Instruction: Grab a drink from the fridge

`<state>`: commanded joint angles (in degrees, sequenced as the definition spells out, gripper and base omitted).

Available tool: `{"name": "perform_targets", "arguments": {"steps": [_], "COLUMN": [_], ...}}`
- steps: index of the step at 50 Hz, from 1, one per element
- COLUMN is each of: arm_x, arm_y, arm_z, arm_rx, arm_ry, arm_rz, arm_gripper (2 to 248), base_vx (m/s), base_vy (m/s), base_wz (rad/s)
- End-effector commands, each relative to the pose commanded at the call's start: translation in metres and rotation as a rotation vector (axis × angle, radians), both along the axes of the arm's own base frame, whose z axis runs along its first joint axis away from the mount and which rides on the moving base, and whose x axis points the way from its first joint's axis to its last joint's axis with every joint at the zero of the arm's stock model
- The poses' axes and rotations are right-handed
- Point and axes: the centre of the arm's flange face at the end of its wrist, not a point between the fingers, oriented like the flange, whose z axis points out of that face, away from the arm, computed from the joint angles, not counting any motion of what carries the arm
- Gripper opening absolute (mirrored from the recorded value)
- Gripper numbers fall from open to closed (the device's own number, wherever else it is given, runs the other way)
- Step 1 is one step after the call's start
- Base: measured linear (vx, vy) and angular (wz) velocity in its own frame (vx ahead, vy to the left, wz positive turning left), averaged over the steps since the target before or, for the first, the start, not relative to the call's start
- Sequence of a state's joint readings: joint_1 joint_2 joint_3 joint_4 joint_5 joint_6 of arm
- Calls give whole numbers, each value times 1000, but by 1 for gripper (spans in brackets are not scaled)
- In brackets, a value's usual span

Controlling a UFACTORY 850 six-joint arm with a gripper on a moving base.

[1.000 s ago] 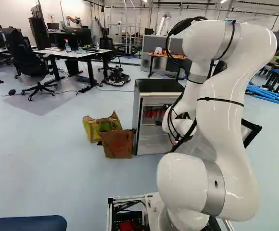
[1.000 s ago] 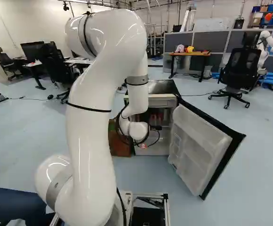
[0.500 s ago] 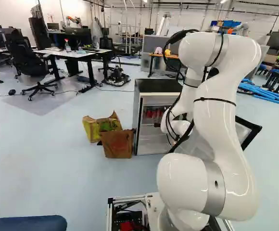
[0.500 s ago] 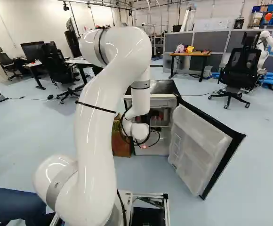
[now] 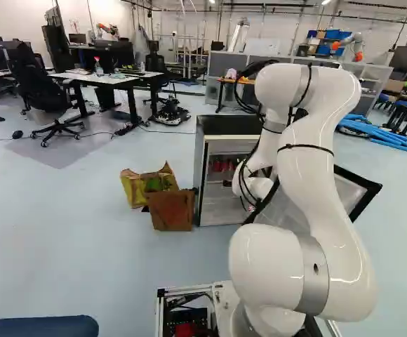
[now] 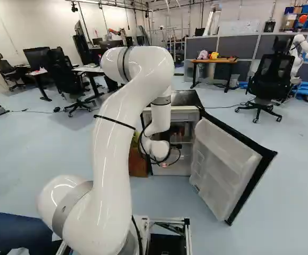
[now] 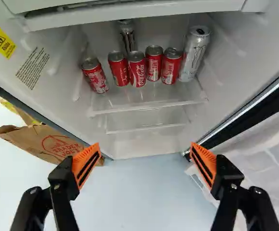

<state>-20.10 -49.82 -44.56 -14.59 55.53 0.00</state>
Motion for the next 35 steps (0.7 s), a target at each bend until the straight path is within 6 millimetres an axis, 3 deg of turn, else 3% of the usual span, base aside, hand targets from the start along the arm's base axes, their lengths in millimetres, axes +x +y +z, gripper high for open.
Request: {"name": "perform_targets", "arguments": {"steps": [35], "arm_x": [43], "arm_y": [-4], "arm_z": [-48], "arm_rx": [-7], "arm_ry": [-79], "arm_rz": [18], "arm_gripper": [247], "base_vx": [0], "base_vy": [0], "base_wz": [0]}}
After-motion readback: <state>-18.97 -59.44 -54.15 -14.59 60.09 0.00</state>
